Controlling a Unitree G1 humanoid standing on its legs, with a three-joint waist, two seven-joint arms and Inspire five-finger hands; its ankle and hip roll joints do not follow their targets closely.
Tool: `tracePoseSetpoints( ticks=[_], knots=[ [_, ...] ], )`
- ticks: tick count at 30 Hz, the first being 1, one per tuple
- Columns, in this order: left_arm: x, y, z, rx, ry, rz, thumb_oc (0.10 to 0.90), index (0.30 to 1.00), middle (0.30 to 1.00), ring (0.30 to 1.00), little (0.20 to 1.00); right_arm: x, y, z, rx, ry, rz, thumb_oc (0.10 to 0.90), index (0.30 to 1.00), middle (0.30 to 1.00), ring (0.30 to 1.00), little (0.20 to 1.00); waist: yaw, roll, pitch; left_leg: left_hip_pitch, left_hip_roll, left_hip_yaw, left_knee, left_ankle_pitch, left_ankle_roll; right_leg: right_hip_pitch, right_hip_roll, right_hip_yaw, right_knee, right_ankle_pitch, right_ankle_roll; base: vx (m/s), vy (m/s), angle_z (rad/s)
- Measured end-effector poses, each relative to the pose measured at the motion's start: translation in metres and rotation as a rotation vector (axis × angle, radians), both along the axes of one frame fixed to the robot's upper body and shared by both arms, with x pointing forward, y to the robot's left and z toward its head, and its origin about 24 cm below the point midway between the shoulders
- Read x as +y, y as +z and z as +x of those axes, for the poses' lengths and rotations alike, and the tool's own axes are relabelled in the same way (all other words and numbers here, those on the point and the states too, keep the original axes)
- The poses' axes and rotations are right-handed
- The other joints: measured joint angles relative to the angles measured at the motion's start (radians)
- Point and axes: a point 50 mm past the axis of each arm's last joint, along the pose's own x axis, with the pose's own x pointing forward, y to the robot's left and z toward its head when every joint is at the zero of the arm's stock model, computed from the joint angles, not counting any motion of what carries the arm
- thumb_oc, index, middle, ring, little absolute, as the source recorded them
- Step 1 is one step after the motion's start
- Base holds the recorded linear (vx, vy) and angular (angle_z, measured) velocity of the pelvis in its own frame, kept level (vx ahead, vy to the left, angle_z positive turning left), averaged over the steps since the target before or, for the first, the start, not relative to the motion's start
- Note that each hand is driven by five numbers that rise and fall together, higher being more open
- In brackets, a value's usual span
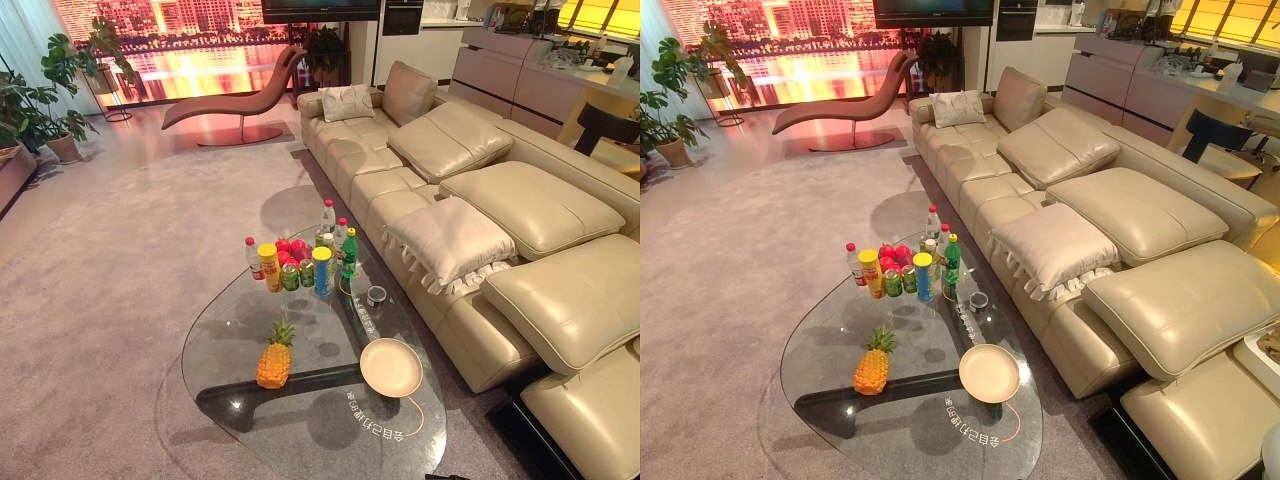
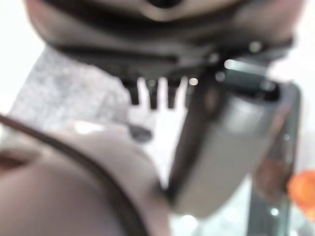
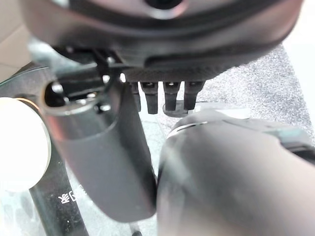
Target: Pick up the fruit to the plate
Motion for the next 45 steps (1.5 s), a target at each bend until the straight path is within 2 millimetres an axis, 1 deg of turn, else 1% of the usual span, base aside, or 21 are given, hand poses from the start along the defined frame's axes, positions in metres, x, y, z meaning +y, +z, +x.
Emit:
tracePoseSetpoints(
  ticks=[22,32,34,35,36,40,41,43,45],
  knots=[
    [0.0,0.0,0.0,0.0,0.001,0.01,0.8,0.9,0.9,0.9,0.9,0.0,0.0,0.0,0.002,-0.002,-0.011,0.8,0.9,0.9,0.9,0.9,0.0,0.0,0.0,0.001,0.0,0.0,0.0,0.0,0.0,0.001,0.0,0.0,0.0,0.0,0.0,0.0,0.0,0.0],
    [0.004,0.001,-0.002,0.02,0.02,0.098,0.8,0.9,0.9,0.9,0.9,-0.002,0.0,0.002,0.006,-0.021,-0.069,0.8,0.9,0.9,0.9,0.9,0.002,0.002,0.007,0.0,0.0,0.0,0.0,0.0,0.0,0.0,0.0,0.0,0.0,0.0,0.001,0.01,0.001,0.0],
    [0.005,0.001,-0.002,0.021,0.023,0.115,0.8,0.9,0.9,0.9,0.9,-0.004,0.001,0.003,0.004,-0.044,-0.092,0.8,0.9,0.9,0.9,0.9,0.005,0.007,0.018,0.0,0.0,0.0,0.0,0.0,0.0,-0.001,0.0,0.0,0.0,-0.003,0.004,0.0,0.0,0.0],
    [0.006,0.001,-0.001,0.016,0.022,0.121,0.8,0.9,0.9,0.9,0.9,-0.004,0.001,0.003,0.003,-0.048,-0.101,0.8,0.9,0.9,0.9,0.9,0.006,0.005,0.021,-0.001,0.0,0.0,0.0,0.0,0.0,-0.002,0.0,0.0,0.0,-0.003,0.004,0.0,0.0,0.0],
    [0.006,0.002,0.0,0.007,0.019,0.134,0.8,0.9,0.9,0.9,0.9,-0.005,0.001,0.005,0.001,-0.052,-0.109,0.8,0.9,0.9,0.9,0.9,0.006,0.009,0.026,-0.002,0.001,0.001,0.0,0.0,0.0,-0.002,0.0,0.0,0.0,-0.003,0.004,0.0,0.0,0.0],
    [0.009,0.003,0.004,-0.01,0.007,0.163,0.8,0.9,0.9,0.9,0.9,-0.007,0.002,0.006,-0.004,-0.068,-0.12,0.8,0.9,0.9,0.9,0.9,0.011,0.01,0.041,-0.005,0.001,0.001,0.001,0.0,0.0,-0.006,0.0,0.0,0.0,-0.002,0.003,0.0,0.0,0.0],
    [0.01,0.004,0.007,-0.016,0.005,0.171,0.8,0.9,0.9,0.9,0.9,-0.008,0.002,0.008,-0.008,-0.073,-0.121,0.8,0.9,0.9,0.9,0.9,0.014,0.015,0.046,-0.006,0.001,0.001,0.002,0.0,0.0,-0.007,0.0,0.001,0.0,-0.002,0.002,0.03,0.01,-0.02],
    [0.014,0.007,0.019,-0.067,-0.004,0.199,0.8,0.9,0.9,0.9,0.9,-0.011,0.004,0.011,-0.014,-0.083,-0.131,0.8,0.9,0.9,0.9,0.9,0.023,0.015,0.066,-0.007,0.001,0.002,0.006,0.0,0.0,-0.01,0.0,0.001,0.0,0.0,0.0,0.07,0.019,-0.01],
    [0.015,0.008,0.023,-0.108,-0.007,0.216,0.8,0.9,0.9,0.9,0.9,-0.012,0.004,0.011,-0.013,-0.084,-0.135,0.8,0.9,0.9,0.9,0.9,0.023,0.015,0.068,-0.006,0.0,0.003,0.006,0.0,0.001,-0.009,0.0,0.003,0.0,-0.001,0.001,0.07,0.023,-0.01]
  ],
)
